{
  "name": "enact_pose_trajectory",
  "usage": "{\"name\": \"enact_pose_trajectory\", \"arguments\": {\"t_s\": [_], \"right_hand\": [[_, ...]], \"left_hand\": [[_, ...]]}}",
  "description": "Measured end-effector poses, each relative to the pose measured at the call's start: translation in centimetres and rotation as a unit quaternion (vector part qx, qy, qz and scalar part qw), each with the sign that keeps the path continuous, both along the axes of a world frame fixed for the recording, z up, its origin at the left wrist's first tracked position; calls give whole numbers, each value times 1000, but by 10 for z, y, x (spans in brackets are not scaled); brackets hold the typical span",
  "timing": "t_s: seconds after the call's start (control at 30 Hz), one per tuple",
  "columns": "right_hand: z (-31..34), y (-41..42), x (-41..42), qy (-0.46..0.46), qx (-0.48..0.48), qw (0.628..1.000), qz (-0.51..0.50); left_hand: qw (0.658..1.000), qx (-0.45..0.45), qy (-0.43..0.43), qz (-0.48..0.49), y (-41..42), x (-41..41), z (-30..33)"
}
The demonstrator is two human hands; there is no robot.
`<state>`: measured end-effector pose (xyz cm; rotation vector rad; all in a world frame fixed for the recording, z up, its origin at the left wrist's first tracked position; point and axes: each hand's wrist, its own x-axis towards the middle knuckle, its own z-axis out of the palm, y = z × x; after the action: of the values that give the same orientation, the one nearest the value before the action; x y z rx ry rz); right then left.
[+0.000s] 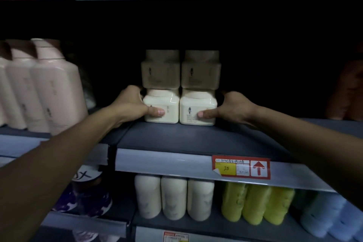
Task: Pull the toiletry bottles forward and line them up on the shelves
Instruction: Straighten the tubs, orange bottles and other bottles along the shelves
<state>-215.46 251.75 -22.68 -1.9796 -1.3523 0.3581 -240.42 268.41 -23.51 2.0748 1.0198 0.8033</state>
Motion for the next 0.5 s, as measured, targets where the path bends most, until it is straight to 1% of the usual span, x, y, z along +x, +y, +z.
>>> {"name": "enact_pose_trajectory", "arguments": {"t_s": [0.07, 0.23, 0.5], "right_hand": [[-2, -9, -2, 9, 18, 1000, 7], [-7, -34, -5, 25, 38, 999, 31], [-11, -80, -6, 7, 61, 998, 20]], "left_hand": [[1000, -3, -16, -26, -7, -7, -3], [998, 4, -35, -47, -50, -17, 4], [999, 18, -6, -38, -90, -12, 6]]}}
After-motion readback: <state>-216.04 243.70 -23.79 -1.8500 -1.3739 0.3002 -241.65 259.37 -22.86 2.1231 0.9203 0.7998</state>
